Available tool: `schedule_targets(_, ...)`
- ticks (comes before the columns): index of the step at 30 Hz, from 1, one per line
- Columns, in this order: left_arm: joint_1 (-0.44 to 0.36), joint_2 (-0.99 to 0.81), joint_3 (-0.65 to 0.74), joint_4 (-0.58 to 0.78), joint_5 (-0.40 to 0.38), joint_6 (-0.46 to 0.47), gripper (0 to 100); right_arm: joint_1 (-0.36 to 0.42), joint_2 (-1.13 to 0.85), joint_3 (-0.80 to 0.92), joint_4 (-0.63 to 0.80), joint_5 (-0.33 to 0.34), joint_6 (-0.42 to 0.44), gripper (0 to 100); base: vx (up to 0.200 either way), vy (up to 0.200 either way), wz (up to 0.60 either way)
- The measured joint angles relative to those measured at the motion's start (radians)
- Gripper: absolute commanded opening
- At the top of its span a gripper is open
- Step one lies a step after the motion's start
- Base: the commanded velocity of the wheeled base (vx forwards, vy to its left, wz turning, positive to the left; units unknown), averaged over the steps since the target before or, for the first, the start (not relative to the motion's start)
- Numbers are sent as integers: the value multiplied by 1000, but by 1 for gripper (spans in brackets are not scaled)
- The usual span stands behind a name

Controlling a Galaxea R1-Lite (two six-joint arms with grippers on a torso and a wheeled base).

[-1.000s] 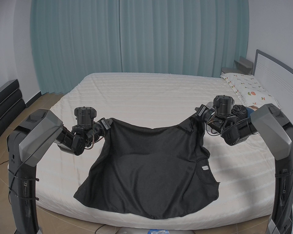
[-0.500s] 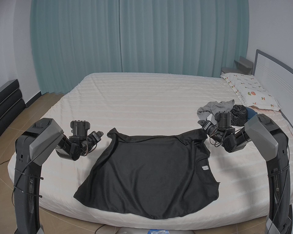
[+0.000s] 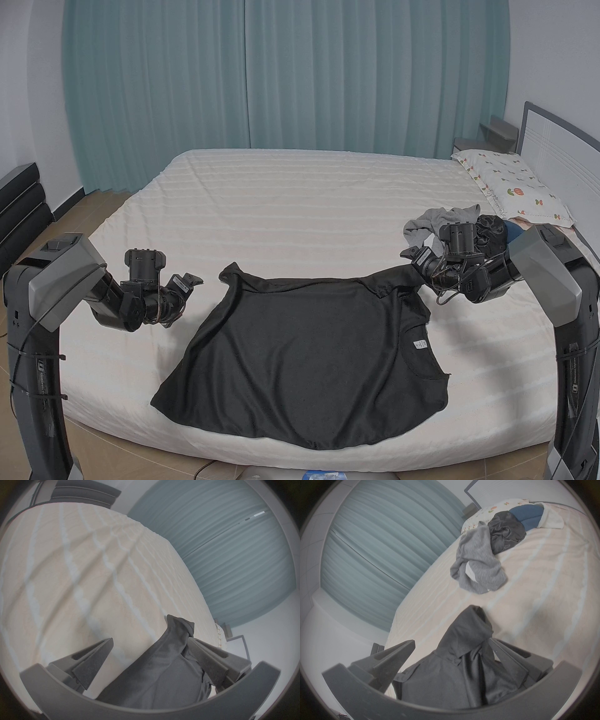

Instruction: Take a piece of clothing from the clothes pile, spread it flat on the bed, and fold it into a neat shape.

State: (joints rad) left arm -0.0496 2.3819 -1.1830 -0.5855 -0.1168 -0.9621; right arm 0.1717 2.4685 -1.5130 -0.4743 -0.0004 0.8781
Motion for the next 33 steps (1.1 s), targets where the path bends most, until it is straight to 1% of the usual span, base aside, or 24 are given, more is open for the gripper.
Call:
schedule_targets(4, -1, -37, 71, -10, -7, -50, 100, 26, -6, -21, 84, 9, 5, 100, 0, 0, 0)
schedule_targets(10, -4, -71, 123, -30, -18, -99, 100, 48, 30, -138, 233, 13, 8, 100, 0, 0, 0)
schedule_targets(18, -3, -90, 147, -37, -22, -108, 100, 52, 116, -280, 290, 10, 9, 100, 0, 0, 0)
schedule_targets(19, -3, -91, 148, -38, -22, -108, 100, 53, 127, -296, 301, 9, 9, 0, 0, 0, 0)
schedule_targets(28, 1, -92, 151, -41, -21, -108, 100, 45, 206, -446, 328, -25, 9, 0, 0, 0, 0)
schedule_targets(31, 1, -92, 151, -41, -21, -108, 100, 37, 225, -473, 309, -32, 10, 0, 0, 0, 0)
schedule_targets(33, 1, -91, 151, -41, -21, -108, 100, 34, 233, -480, 269, -33, 11, 0, 0, 0, 0)
